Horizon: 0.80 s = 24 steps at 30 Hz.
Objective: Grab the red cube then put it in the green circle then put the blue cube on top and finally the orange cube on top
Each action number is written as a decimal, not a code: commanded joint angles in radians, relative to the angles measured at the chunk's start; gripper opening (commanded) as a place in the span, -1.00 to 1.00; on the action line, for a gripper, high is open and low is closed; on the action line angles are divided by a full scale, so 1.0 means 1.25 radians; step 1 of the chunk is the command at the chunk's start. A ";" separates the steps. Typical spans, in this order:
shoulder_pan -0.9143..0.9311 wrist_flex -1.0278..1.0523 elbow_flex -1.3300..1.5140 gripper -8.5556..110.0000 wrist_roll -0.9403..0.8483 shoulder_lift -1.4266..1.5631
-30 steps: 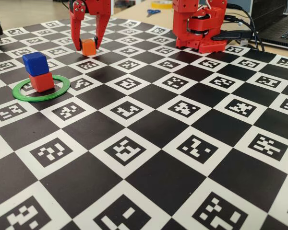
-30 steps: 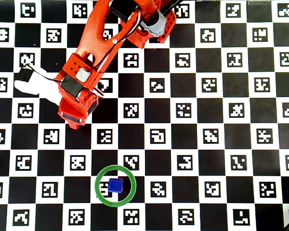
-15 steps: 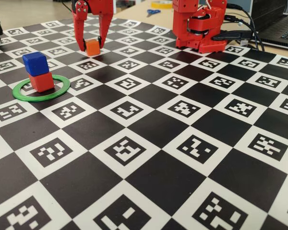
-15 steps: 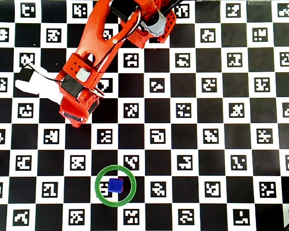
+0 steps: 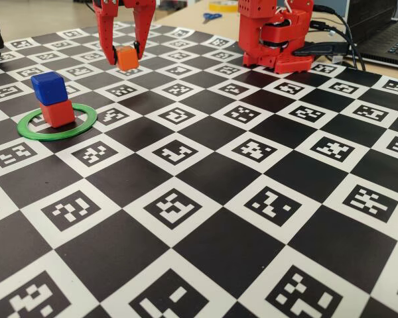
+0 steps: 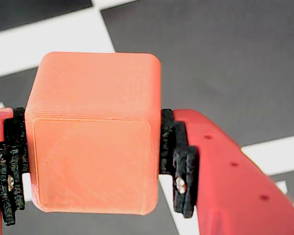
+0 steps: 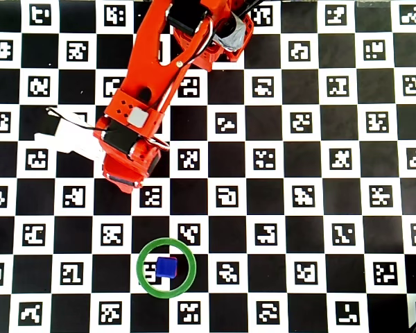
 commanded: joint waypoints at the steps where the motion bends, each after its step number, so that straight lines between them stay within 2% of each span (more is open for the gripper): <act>1: -0.042 0.026 -0.096 -0.69 0.020 0.103; 24: -0.244 0.263 -0.650 -0.71 0.096 -0.171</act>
